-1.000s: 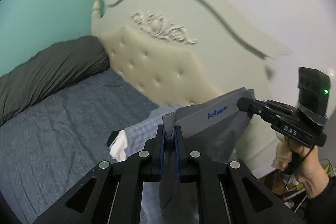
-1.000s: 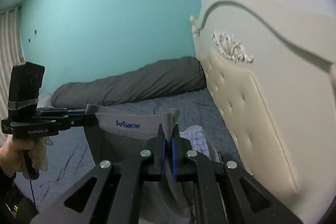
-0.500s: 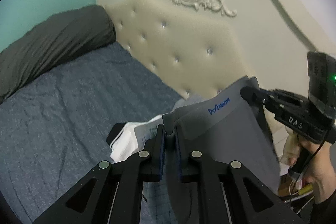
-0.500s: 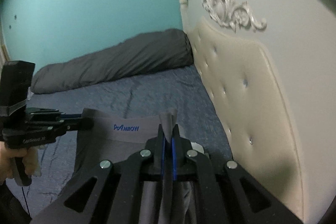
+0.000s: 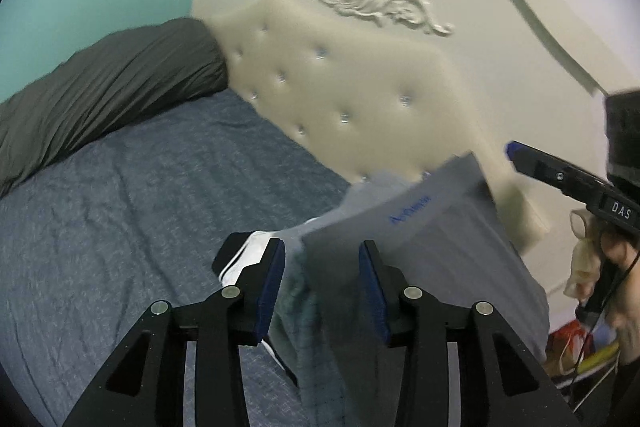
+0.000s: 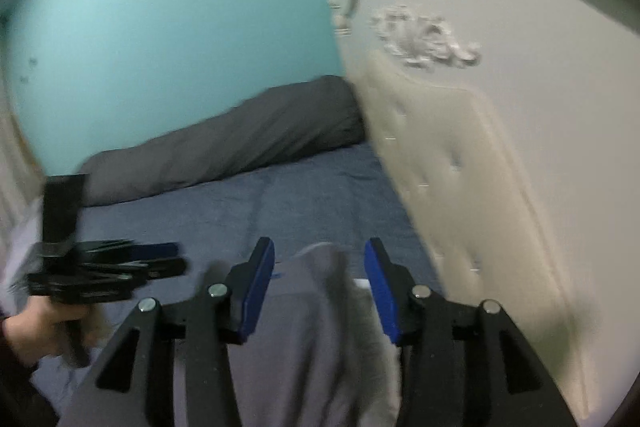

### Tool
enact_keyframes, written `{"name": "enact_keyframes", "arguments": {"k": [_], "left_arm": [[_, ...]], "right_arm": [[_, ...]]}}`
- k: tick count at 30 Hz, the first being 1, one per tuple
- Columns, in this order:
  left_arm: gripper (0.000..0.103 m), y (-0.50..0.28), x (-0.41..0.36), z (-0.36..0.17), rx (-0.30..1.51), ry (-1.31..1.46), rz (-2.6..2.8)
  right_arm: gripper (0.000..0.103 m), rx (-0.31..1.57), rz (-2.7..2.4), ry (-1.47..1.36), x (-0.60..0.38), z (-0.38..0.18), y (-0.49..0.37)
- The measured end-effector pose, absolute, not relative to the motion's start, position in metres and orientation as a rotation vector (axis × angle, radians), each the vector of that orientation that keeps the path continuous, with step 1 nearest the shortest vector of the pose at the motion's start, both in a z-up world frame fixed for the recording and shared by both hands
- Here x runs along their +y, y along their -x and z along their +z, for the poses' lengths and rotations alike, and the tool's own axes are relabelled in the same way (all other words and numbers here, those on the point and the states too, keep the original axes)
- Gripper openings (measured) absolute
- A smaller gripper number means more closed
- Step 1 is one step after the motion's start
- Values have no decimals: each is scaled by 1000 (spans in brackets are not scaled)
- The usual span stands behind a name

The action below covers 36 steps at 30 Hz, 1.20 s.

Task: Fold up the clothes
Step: 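Lower the T-shirt onto the stack of folded clothes with both tools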

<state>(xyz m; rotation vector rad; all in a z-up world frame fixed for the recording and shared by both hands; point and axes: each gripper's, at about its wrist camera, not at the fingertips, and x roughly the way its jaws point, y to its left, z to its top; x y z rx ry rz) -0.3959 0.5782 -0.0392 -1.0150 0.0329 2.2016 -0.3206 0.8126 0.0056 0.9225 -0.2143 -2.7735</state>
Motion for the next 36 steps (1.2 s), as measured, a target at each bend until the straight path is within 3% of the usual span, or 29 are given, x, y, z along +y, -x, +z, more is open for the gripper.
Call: {"name": "enact_keyframes", "arguments": {"k": [3,17,31,36], "left_arm": [[42,392,588,-46,60,1027,2173],[42,407,602,-80,112,1125,2167],[42,368,552,-28,82,1039,2215],[49,335,538,-11,81,1011,2216]], "right_arm": [[34,-154,-2734,-1000,805,-4,323],[26,-205,-2746,-1384,822,-59,374],[26,-313,-2861,-1245,836,-20,313],[26,-356,-2884,-1134,818,-1,277]]}}
